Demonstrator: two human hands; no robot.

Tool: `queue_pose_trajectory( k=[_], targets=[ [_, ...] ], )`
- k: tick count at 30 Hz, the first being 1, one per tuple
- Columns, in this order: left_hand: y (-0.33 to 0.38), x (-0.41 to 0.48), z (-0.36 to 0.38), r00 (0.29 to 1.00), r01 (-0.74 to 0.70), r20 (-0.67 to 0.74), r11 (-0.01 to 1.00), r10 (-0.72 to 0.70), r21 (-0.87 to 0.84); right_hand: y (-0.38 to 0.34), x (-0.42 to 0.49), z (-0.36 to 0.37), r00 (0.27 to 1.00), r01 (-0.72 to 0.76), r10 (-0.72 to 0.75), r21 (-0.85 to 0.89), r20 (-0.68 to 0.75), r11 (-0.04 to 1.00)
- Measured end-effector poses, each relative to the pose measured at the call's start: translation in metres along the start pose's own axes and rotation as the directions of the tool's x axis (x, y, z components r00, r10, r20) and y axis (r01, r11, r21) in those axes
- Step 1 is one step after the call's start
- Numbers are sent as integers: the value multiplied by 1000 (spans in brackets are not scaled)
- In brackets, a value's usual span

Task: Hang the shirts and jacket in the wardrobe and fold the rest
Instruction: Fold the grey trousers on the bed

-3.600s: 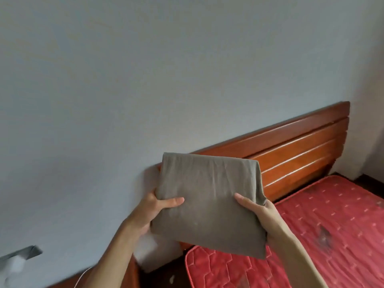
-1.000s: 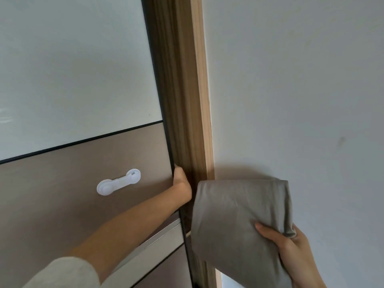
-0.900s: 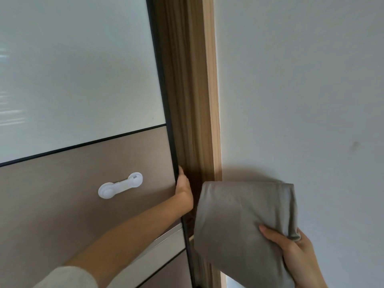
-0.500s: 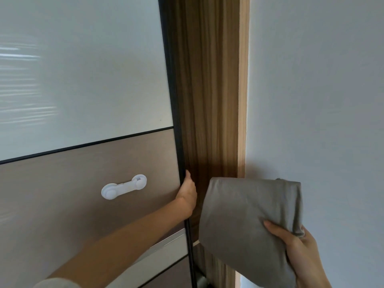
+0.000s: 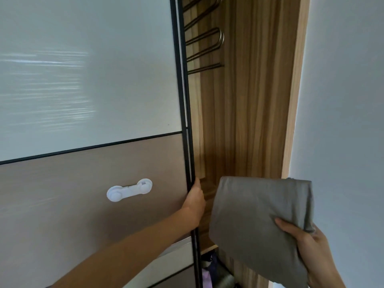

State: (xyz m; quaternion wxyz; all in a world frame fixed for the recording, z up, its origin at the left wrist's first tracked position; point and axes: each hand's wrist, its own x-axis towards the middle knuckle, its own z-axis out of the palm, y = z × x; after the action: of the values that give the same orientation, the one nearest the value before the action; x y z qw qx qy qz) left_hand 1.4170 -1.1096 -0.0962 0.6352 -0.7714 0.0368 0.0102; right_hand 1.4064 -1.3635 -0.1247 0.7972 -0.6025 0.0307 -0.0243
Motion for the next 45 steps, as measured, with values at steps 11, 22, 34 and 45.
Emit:
queue_pose_trajectory(
  k=[11,22,34,45],
  targets=[
    [-9,-85,70,994,-6,112,995,17,-99,17,-36,62,994,-67,64,30,93,997],
    [-12,-169,135,978,75,204,982,-39,-172,46,-72,136,967,-103,107,-31,232,994],
    [-15,-216,193,855,337,500,881,-138,-332,69,-86,224,851,-211,209,-51,483,976],
    [-10,-213,265,639,768,767,111,-64,-631,113,-57,314,699,-294,288,-104,655,950]
  ],
)
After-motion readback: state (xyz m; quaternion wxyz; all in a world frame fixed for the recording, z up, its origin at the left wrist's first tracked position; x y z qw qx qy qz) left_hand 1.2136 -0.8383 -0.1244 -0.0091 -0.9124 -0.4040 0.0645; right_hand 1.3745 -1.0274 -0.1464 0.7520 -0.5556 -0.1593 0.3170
